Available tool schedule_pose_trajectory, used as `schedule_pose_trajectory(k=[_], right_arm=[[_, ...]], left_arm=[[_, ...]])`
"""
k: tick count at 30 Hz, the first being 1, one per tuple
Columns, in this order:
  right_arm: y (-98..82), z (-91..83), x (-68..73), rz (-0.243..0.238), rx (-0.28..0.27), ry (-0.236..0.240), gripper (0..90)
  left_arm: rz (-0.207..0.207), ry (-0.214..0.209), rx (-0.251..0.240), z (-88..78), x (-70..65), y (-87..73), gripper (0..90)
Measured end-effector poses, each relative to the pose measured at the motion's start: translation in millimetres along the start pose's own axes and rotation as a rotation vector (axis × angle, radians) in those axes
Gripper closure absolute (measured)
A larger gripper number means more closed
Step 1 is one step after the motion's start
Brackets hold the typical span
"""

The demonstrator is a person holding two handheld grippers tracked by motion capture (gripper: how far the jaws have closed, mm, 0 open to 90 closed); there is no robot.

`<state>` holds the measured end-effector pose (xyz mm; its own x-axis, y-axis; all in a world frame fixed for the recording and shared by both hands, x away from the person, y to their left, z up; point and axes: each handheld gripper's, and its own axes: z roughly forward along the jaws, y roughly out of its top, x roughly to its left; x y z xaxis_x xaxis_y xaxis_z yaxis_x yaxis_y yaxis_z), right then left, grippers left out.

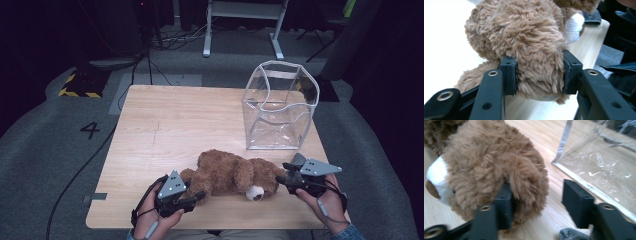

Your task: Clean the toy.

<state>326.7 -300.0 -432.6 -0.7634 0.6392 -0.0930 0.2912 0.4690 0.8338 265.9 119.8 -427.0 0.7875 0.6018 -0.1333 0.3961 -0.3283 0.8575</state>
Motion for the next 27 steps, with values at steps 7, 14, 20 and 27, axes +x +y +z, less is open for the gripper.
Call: schedule_pose_trajectory(k=[7, 14, 20, 27], right_arm=[[-13.6, -19.7, -6.7, 0.027, 0.020, -0.026, 33.8], [-49.7, -14.3, -25.3, -0.007, 0.221, -0.137, 19.8], [-52.8, -13.8, -30.7, 0.016, 0.177, -0.158, 23.6], [7.7, -26.4, 12.2, -0.138, -0.006, -0.049, 26.6]], left_arm=[[0.002, 0.026, -0.004, 8.6, 5.0, -1.9, 54.5], [-0.007, 0.033, -0.003, 19.6, 15.2, -4.0, 52.4], [-0.016, 0.025, -0.005, 20.1, 16.1, -1.8, 52.1], [-0.008, 0.032, 0.003, 17.7, 9.1, 1.7, 52.1]])
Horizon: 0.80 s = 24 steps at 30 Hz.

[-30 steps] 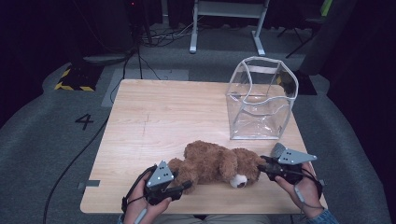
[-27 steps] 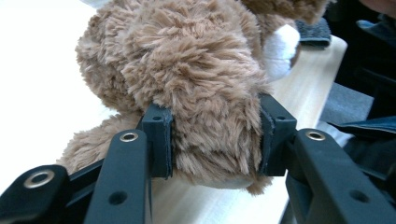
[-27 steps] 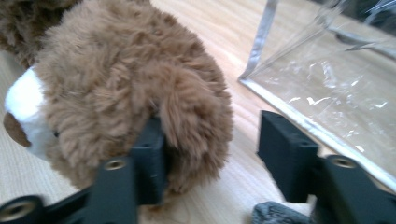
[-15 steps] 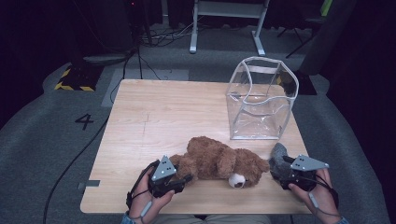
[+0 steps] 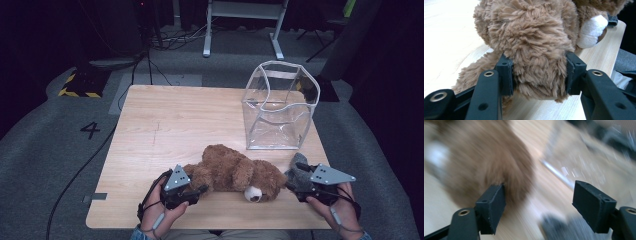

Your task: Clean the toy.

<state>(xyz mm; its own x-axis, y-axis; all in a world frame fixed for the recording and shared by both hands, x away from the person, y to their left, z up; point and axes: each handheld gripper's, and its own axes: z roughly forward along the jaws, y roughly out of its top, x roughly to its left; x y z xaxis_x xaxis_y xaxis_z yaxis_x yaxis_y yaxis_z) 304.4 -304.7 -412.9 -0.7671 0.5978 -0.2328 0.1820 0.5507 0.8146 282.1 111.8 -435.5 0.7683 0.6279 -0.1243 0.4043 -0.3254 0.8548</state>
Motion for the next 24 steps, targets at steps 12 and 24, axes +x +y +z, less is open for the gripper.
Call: schedule_pose_trajectory(k=[12, 24], right_arm=[[69.4, 50.6, 38.7, -0.171, -0.152, 0.168, 30.0], [78.6, 81.5, 16.3, -0.007, -0.134, 0.127, 27.5]], left_arm=[[0.002, -0.055, -0.008, -15.7, -16.8, 4.9, 54.7], [0.002, -0.048, -0.031, -21.0, -21.4, 2.4, 54.9]])
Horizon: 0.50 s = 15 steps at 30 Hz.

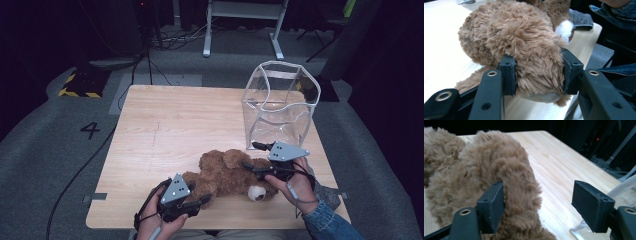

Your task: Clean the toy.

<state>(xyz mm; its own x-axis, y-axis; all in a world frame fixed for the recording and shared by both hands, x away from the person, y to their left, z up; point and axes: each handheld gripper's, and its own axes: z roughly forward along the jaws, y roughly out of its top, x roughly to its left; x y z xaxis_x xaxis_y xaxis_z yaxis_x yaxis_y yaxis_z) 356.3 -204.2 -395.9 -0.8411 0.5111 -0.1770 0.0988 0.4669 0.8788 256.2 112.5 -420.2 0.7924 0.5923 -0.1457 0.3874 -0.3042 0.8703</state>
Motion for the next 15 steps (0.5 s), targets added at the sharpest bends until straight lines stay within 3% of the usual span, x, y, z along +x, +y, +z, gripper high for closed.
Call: schedule_pose_trajectory(k=[3, 7, 11, 13, 15], right_arm=[[-0.1, 5.7, -1.0, 0.006, 0.031, -0.043, 27.5], [-1.1, 13.8, -7.4, 0.056, 0.043, -0.069, 27.4], [-0.1, 11.1, -6.2, 0.069, 0.016, -0.046, 27.6], [-1.2, 2.9, -4.8, 0.079, -0.011, -0.009, 27.2], [-7.5, -11.9, -6.2, 0.075, -0.021, -0.009, 26.9]], left_arm=[[-0.018, 0.007, -0.002, 5.8, 8.3, -6.3, 54.7], [-0.030, 0.008, -0.034, 11.3, 19.1, -11.6, 53.9], [-0.053, 0.031, -0.052, 16.4, 29.4, -17.0, 49.7], [-0.032, 0.049, -0.052, 18.2, 32.1, -15.8, 49.3], [-0.039, 0.046, -0.050, 19.7, 31.8, -13.9, 49.3]])
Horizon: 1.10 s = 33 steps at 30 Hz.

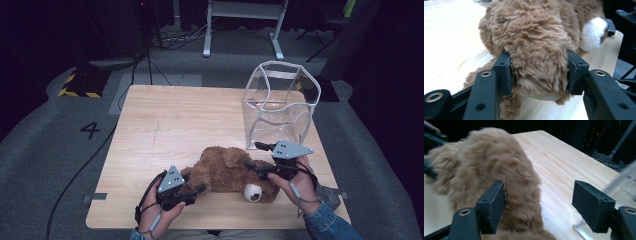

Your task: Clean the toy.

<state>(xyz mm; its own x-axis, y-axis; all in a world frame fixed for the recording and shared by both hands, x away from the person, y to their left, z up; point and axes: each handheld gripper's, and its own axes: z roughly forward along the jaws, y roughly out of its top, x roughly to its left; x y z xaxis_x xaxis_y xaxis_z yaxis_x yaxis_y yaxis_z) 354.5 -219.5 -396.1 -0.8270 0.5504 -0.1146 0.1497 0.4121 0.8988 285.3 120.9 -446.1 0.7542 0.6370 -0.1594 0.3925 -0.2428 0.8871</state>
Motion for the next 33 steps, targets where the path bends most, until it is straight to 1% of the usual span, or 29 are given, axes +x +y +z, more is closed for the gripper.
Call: schedule_pose_trajectory(k=[1, 2, 3, 6, 7, 8, 10, 11, 12, 13, 14, 15, 16, 17, 18, 19, 21, 22, 23, 24, 25, 26, 27, 28, 29, 30, 31, 32, 33], right_arm=[[-3.2, -6.2, -1.5, 0.003, 0.004, -0.008, 26.9], [-9.9, -17.2, -5.5, 0.013, 0.011, -0.025, 26.9], [-16.3, -26.1, -9.7, 0.024, 0.018, -0.041, 26.9], [-37.8, -49.7, -23.8, 0.060, 0.070, -0.087, 25.9], [-49.2, -57.6, -29.8, 0.105, 0.077, -0.099, 23.1], [-57.6, -63.0, -34.1, 0.145, 0.084, -0.103, 23.0], [-70.8, -70.2, -39.2, 0.190, 0.083, -0.119, 21.8], [-74.8, -72.9, -40.5, 0.199, 0.084, -0.119, 21.8], [-76.9, -74.6, -41.1, 0.198, 0.090, -0.129, 21.9], [-79.3, -77.9, -42.2, 0.193, 0.078, -0.149, 22.2], [-80.4, -81.6, -43.6, 0.203, 0.069, -0.160, 25.2], [-81.7, -84.2, -45.2, 0.205, 0.072, -0.177, 26.1], [-85.2, -87.6, -49.0, 0.205, 0.100, -0.211, 25.5], [-89.3, -88.3, -51.7, 0.220, 0.133, -0.236, 25.2], [-93.1, -88.0, -53.9, 0.220, 0.171, -0.251, 23.8], [-100.5, -85.1, -56.6, 0.212, 0.253, -0.270, 20.8], [-114.0, -78.5, -57.7, 0.183, 0.360, -0.277, 22.4], [-118.9, -76.4, -58.2, 0.178, 0.384, -0.275, 23.1], [-125.8, -73.7, -59.4, 0.175, 0.424, -0.282, 22.6], [-129.6, -72.5, -60.9, 0.174, 0.445, -0.292, 20.8], [-135.6, -70.6, -63.2, 0.186, 0.454, -0.299, 22.4], [-139.0, -69.9, -65.0, 0.214, 0.452, -0.273, 30.5], [-140.5, -70.1, -66.3, 0.235, 0.445, -0.243, 37.2], [-140.3, -71.1, -67.2, 0.255, 0.440, -0.222, 48.9], [-138.2, -72.8, -67.7, 0.245, 0.450, -0.201, 60.4], [-134.7, -74.5, -67.4, 0.228, 0.466, -0.192, 65.4], [-130.4, -76.3, -66.6, 0.211, 0.460, -0.182, 67.9], [-124.5, -79.7, -65.4, 0.216, 0.426, -0.172, 68.9], [-117.1, -83.5, -63.3, 0.219, 0.392, -0.168, 69.0]], left_arm=[[0.003, -0.001, 0.004, 0.7, -0.1, 1.3, 49.3], [0.010, 0.005, 0.009, 0.7, 0.4, 2.2, 49.3], [0.002, 0.000, 0.010, 1.0, 0.2, 2.8, 49.4], [-0.001, -0.008, 0.014, 0.4, -0.3, 4.9, 49.7], [-0.011, -0.019, 0.006, 1.0, -1.2, 5.8, 49.9], [-0.009, -0.022, 0.011, 1.0, -2.2, 6.8, 50.0], [-0.004, -0.036, 0.018, 2.2, -5.0, 8.0, 50.2], [-0.009, -0.038, 0.022, 2.4, -6.4, 8.2, 50.4], [0.000, -0.026, 0.030, 1.5, -7.6, 8.7, 50.6], [-0.003, -0.026, 0.037, 0.6, -8.3, 8.9, 50.8], [-0.015, -0.030, 0.040, 0.0, -9.0, 8.7, 51.3], [-0.026, -0.036, 0.043, -2.4, -9.9, 9.1, 51.7], [-0.033, -0.048, 0.043, -3.9, -10.9, 9.5, 52.0], [-0.029, -0.041, 0.044, -5.5, -11.8, 10.0, 52.3], [-0.027, -0.043, 0.045, -7.4, -13.9, 11.2, 52.4], [-0.024, -0.035, 0.043, -8.9, -15.5, 12.3, 52.7], [-0.022, -0.040, 0.033, -13.1, -21.0, 15.6, 53.1], [-0.015, -0.041, 0.024, -15.6, -24.2, 18.0, 53.2], [-0.012, -0.040, 0.025, -17.4, -26.1, 19.5, 53.5], [-0.008, -0.044, 0.020, -18.5, -29.0, 21.3, 53.6], [0.008, -0.043, 0.021, -19.3, -30.2, 22.5, 53.7], [-0.010, -0.047, 0.017, -18.5, -32.6, 22.5, 53.7], [-0.004, -0.045, 0.020, -18.3, -33.2, 22.8, 53.7], [0.004, -0.036, 0.019, -17.6, -33.0, 22.8, 53.7], [-0.006, -0.039, 0.021, -16.4, -32.8, 22.1, 53.7], [-0.007, -0.038, 0.014, -14.8, -31.3, 21.5, 53.7], [-0.002, -0.036, 0.018, -14.3, -29.5, 21.1, 53.6], [0.013, -0.029, 0.017, -13.9, -27.7, 20.9, 53.6], [-0.005, -0.031, 0.012, -12.6, -28.3, 20.0, 53.6]])
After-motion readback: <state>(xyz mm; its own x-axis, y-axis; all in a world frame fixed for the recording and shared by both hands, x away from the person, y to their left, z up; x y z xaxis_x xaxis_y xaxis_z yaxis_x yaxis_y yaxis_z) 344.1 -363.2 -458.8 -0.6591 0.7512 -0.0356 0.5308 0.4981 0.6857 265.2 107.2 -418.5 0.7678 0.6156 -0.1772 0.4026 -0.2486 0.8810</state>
